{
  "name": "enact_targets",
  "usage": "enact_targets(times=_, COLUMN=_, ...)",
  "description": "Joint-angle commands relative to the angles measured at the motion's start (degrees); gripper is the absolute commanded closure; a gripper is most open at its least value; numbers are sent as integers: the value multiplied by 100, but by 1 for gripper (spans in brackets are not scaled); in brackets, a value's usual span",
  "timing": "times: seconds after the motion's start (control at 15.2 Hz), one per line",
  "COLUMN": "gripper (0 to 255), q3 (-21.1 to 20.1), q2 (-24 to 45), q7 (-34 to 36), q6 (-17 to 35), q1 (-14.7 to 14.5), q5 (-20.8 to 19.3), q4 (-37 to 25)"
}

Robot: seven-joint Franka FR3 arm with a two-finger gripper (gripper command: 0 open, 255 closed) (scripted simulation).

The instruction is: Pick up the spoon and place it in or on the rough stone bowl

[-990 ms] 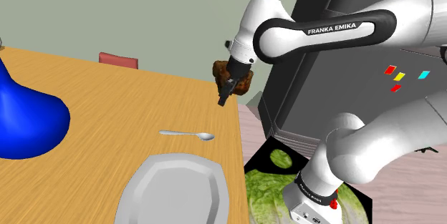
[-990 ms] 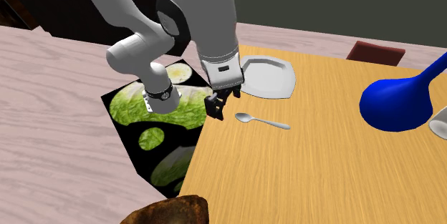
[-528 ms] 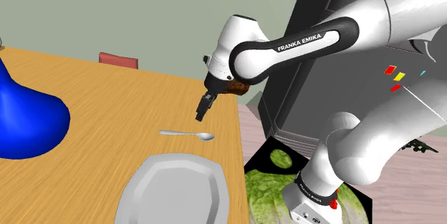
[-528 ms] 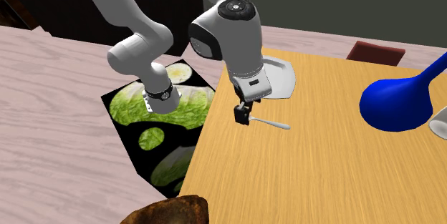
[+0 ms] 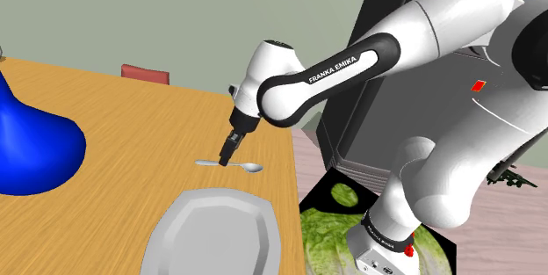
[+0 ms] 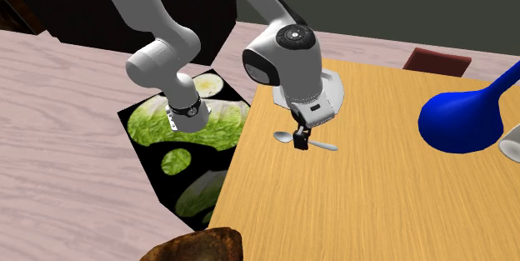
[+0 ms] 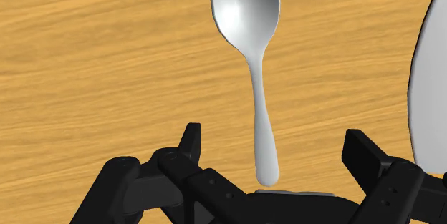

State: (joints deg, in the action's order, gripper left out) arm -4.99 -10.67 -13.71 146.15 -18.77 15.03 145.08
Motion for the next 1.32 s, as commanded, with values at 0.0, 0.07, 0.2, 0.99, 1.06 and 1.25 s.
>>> enact_targets(times=0.0, gripper=0, q3=-16, q2=164, q7=-24, q6=176, q1=-24, q5=40, q4=3)
enact_targets(times=0.07, gripper=0, q3=-22, q2=241, q7=-36, q6=259, q1=-34, q5=59, q4=8)
enact_targets(times=0.2, gripper=0, q3=-37, q2=444, q7=-71, q6=470, q1=-59, q5=110, q4=14)
enact_targets(times=0.99, gripper=255, q3=-37, q2=443, q7=-71, q6=469, q1=-59, q5=109, q4=14)
enact_targets(times=1.06, gripper=255, q3=-37, q2=443, q7=-71, q6=469, q1=-59, q5=109, q4=14)
enact_targets(times=1.25, gripper=255, q3=-37, q2=443, q7=-71, q6=469, q1=-59, q5=109, q4=14)
